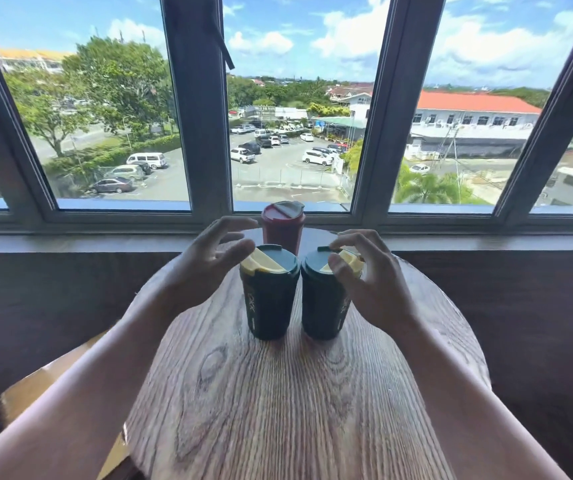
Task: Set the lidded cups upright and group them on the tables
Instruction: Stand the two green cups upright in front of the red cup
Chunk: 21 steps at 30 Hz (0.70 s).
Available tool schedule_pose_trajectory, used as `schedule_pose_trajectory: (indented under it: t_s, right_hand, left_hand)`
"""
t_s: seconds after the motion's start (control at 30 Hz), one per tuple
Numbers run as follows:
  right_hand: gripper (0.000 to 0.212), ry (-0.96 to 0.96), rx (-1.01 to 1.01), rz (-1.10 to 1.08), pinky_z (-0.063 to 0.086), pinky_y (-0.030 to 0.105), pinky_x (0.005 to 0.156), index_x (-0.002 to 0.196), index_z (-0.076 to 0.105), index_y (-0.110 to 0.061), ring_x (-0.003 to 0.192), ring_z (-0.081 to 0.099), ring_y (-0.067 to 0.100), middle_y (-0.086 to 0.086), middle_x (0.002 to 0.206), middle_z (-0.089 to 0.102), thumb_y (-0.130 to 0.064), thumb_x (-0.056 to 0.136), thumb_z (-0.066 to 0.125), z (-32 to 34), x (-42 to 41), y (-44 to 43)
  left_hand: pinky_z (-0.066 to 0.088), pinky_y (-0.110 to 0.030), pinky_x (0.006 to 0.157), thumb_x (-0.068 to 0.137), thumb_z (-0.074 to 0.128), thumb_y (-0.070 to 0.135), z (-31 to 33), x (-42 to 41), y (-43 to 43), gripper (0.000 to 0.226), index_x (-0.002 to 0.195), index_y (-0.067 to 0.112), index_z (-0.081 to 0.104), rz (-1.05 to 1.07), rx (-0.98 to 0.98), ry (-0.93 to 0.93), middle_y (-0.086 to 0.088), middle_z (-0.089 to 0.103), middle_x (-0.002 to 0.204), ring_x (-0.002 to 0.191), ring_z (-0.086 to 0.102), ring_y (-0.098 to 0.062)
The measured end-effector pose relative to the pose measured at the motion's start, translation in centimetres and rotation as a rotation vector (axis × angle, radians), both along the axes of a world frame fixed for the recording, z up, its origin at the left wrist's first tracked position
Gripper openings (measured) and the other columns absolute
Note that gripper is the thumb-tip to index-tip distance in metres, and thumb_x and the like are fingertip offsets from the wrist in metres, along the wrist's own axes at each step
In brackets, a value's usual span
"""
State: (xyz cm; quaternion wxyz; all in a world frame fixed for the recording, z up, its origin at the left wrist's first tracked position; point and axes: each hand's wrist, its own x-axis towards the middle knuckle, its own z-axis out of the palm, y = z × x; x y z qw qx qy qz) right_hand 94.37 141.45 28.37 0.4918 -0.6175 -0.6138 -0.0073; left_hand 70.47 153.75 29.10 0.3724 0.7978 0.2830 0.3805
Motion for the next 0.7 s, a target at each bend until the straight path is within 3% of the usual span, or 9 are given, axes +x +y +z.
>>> schedule_pose_trajectory:
  t_s: [0.07, 0.13, 0.27, 0.37, 0.5, 0.6, 0.7]
  right_hand:
    - [0.021, 0.007, -0.065, -0.026, 0.039, 0.01, 0.082, 0.099, 0.069, -0.023, 0.102, 0.058, 0.006, -0.01, 0.109, 0.061, -0.04, 0.089, 0.061, 1.1, -0.1, 1.0]
    - [0.018, 0.027, -0.093, -0.048, 0.044, 0.019, 0.081, 0.098, 0.069, -0.023, 0.097, 0.061, 0.005, -0.012, 0.104, 0.064, -0.037, 0.091, 0.062, 2.5, -0.3, 2.0]
    - [0.019, 0.102, -0.188, -0.066, 0.047, 0.02, 0.071, 0.099, 0.068, -0.019, 0.08, 0.06, -0.002, -0.011, 0.088, 0.066, -0.035, 0.093, 0.059, 5.6, 0.1, 4.9]
    - [0.022, 0.152, -0.357, -0.041, 0.051, 0.031, 0.081, 0.102, 0.067, -0.019, 0.091, 0.062, 0.013, -0.009, 0.092, 0.065, -0.036, 0.093, 0.057, 6.4, 1.5, 8.0]
    - [0.036, 0.228, -0.639, -0.005, 0.049, 0.037, 0.083, 0.112, 0.067, -0.009, 0.109, 0.062, 0.032, 0.011, 0.11, 0.069, -0.038, 0.095, 0.055, 6.0, 3.4, 12.3]
    - [0.045, 0.235, -0.822, 0.052, 0.051, 0.04, 0.09, 0.126, 0.063, -0.012, 0.111, 0.061, 0.026, 0.008, 0.121, 0.066, -0.044, 0.096, 0.054, 5.4, 4.1, 14.4]
    - [0.043, 0.306, -0.863, 0.149, 0.057, 0.032, 0.079, 0.131, 0.059, -0.01, 0.105, 0.063, 0.025, 0.012, 0.125, 0.063, -0.039, 0.099, 0.052, 4.5, 4.5, 15.8]
  left_hand:
    - [0.047, -0.022, 0.089, 0.089, 0.06, 0.059, 1.3, 0.4, 1.1, 0.017, 0.105, 0.054, 0.061, -0.006, 0.015, 0.027, 0.034, 0.068, 0.107, 0.105, 0.061, 0.017]
    - [0.051, -0.029, 0.091, 0.088, 0.062, 0.059, 2.6, 1.2, 2.6, 0.018, 0.104, 0.051, 0.062, 0.017, 0.058, 0.095, 0.039, 0.067, 0.097, 0.1, 0.063, 0.016]
    - [0.056, -0.046, 0.095, 0.091, 0.066, 0.045, 3.9, 3.3, 6.4, 0.02, 0.108, 0.035, 0.067, 0.02, 0.061, 0.189, 0.019, 0.071, 0.108, 0.103, 0.069, -0.005]
    - [0.057, -0.044, 0.089, 0.093, 0.066, 0.042, 4.1, 5.3, 9.1, 0.033, 0.119, 0.022, 0.063, 0.052, 0.065, 0.293, -0.004, 0.069, 0.122, 0.108, 0.067, -0.023]
    - [0.058, -0.042, 0.084, 0.094, 0.065, 0.04, 3.6, 7.8, 12.2, 0.041, 0.126, 0.017, 0.056, 0.083, -0.115, 0.371, -0.01, 0.063, 0.127, 0.103, 0.066, -0.025]
    - [0.055, -0.034, 0.069, 0.094, 0.064, 0.041, 3.1, 9.0, 13.3, 0.045, 0.129, 0.014, 0.052, 0.089, -0.239, 0.406, -0.009, 0.064, 0.114, 0.09, 0.064, -0.02]
    - [0.052, -0.031, 0.067, 0.094, 0.065, 0.038, 2.2, 9.5, 13.9, 0.039, 0.122, 0.012, 0.06, 0.076, -0.263, 0.41, -0.011, 0.068, 0.107, 0.088, 0.065, -0.022]
